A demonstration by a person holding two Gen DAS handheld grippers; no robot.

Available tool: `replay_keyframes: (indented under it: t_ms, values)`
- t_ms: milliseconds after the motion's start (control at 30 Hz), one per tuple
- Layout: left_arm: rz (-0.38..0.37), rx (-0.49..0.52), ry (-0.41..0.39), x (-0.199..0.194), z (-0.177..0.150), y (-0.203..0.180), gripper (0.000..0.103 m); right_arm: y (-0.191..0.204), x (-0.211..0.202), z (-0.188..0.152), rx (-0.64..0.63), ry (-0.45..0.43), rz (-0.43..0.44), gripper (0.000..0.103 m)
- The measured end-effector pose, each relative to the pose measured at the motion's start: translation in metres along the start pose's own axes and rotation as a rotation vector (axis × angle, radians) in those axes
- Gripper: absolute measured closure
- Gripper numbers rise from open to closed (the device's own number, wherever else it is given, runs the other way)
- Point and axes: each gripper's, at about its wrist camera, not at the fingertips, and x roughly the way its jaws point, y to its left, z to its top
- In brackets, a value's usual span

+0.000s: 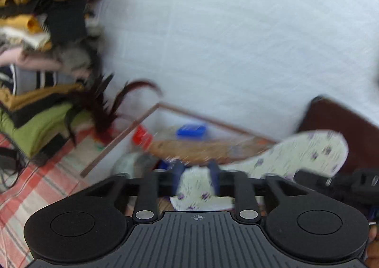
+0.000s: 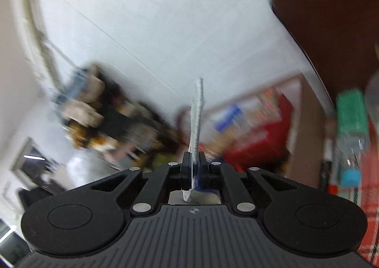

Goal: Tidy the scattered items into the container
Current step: 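Carry the insole over the cardboard box and lower it inside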

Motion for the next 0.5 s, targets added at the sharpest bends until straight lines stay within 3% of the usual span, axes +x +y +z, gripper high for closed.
replay_keyframes:
  t_ms: [67, 100, 200, 400, 500]
  values:
    - [0.018, 0.003, 0.049, 0.014, -0.012, 0.01, 0.048, -0.015, 0.024, -0.009, -0.023, 0.104, -0.09, 0.07]
    - [0.025, 0.006, 0.069, 0.021, -0.018, 0.015, 0.048, -0.021, 0.028, -0.014, -0.044, 0.124, -0.109, 0.071]
    - [0.028, 0.023, 0.049, 0.02, -0.027, 0.025, 0.048, -0.02, 0.018, -0.014, -0.142, 0.081, -0.115, 0.048]
    - [0.035, 0.05, 0.028, 0.01, -0.027, 0.02, 0.041, -0.01, -0.007, -0.008, -0.288, 0.019, -0.198, 0.038]
    - [0.03, 0.075, 0.026, 0.009, -0.028, 0.012, 0.04, -0.011, -0.014, -0.001, -0.298, -0.016, -0.251, 0.04]
